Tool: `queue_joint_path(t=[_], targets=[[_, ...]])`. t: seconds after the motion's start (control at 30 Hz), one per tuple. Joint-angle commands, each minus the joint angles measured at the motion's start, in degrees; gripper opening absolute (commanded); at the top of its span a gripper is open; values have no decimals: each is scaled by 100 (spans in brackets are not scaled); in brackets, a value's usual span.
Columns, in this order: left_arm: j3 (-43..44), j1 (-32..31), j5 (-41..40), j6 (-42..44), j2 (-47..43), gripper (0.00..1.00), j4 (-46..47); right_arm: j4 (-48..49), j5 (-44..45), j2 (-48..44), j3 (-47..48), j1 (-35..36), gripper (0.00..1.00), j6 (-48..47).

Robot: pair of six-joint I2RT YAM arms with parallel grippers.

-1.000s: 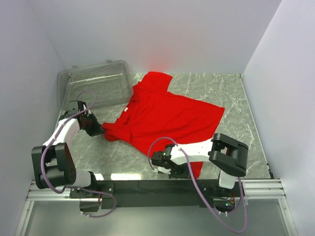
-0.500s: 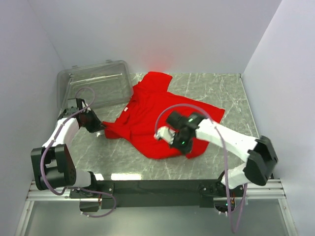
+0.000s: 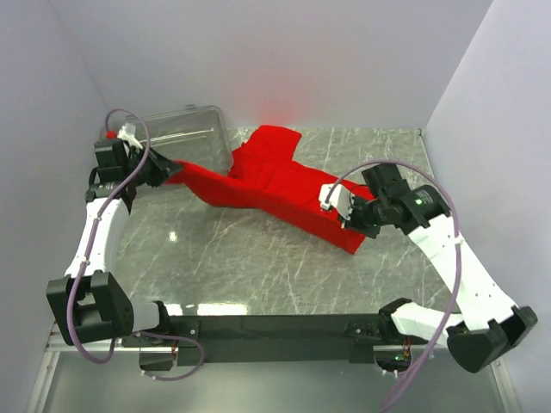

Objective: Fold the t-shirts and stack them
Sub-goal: Flatten the tshirt out

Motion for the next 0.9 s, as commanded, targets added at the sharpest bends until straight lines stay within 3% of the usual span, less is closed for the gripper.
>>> queue_joint_path(t=[0.0, 0.13, 0.37, 0.53, 0.87], targets=[[400, -101, 362, -939, -248, 1, 1489, -139, -120, -290, 437, -148, 0, -384], [997, -347, 388, -1107, -195, 1, 1869, 90, 30, -395, 1226, -455, 0, -252], [2384, -567, 283, -1257, -186, 1, 2889, 880, 382, -299, 3571, -719, 0, 100], [3491, -585, 99, -1187, -81, 1, 3066, 1074, 426, -18, 5039, -719, 0, 355], [4944, -585, -166, -1072, -55, 1, 3557, 1777, 532, 395, 6906, -711, 0, 742]])
